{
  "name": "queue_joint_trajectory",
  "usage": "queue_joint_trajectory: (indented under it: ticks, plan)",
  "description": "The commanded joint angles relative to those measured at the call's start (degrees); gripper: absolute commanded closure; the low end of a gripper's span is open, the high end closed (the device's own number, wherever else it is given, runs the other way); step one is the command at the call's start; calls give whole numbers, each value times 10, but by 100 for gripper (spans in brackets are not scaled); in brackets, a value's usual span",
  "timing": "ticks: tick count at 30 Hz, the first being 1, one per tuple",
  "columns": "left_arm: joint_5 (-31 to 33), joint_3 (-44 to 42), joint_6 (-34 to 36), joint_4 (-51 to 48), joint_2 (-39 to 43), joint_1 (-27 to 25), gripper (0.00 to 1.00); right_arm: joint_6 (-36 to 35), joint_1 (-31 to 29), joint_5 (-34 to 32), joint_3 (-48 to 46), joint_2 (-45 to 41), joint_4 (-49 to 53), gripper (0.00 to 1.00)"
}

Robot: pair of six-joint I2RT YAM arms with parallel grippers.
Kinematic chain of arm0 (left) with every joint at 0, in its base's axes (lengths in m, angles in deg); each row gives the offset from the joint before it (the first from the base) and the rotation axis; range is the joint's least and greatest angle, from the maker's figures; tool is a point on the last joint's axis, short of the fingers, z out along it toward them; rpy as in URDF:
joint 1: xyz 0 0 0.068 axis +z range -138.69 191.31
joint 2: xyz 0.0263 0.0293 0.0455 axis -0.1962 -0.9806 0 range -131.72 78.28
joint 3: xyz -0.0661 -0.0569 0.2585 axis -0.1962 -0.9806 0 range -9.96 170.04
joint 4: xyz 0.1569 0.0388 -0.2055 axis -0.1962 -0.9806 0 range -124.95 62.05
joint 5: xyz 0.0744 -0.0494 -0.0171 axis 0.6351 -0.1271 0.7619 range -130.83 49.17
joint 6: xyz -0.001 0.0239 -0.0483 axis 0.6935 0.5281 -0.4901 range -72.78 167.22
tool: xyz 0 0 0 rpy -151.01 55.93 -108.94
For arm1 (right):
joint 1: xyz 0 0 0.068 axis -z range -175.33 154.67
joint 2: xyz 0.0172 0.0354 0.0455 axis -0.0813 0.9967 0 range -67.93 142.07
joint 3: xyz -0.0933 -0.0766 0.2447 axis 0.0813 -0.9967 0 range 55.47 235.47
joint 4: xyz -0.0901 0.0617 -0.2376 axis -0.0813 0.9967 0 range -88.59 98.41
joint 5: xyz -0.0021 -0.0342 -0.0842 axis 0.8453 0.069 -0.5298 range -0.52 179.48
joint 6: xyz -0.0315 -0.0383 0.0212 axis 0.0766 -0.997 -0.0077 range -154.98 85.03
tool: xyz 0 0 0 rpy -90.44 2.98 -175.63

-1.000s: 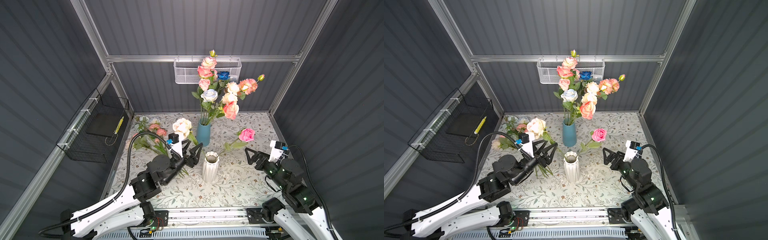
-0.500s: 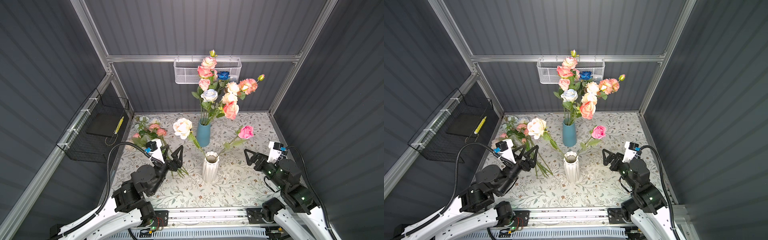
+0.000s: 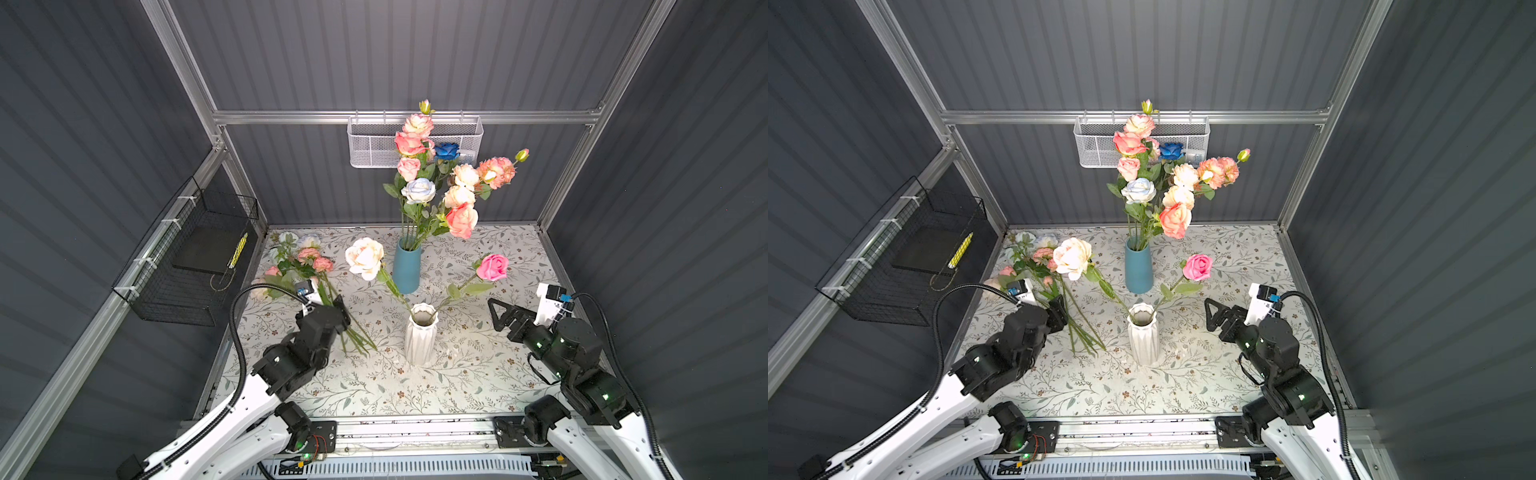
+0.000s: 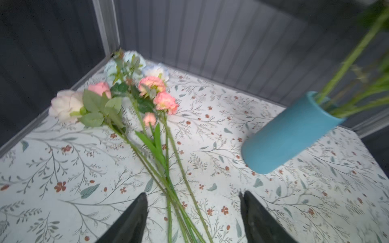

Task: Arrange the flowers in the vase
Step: 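Lower the left gripper onto the pink lisianthus stem and grasp it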

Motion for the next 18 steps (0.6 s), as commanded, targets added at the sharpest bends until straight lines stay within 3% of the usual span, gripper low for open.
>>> queue_joint_trajectory:
  ticks: [1, 7, 10, 18]
  plan:
    - [-183, -4, -31, 9, -58, 98, 36, -3, 1, 7, 0, -3, -4, 1]
    - [-290, -19, -70, 97, -184, 204, 55, -7, 1, 0, 3, -17, 7, 1]
    - [-308, -30, -91, 142, -226, 231, 68, -13, 1, -7, 4, -25, 16, 1]
    - [-334, 35, -75, 238, -381, 243, 66, -17, 1, -11, 0, -32, 32, 1]
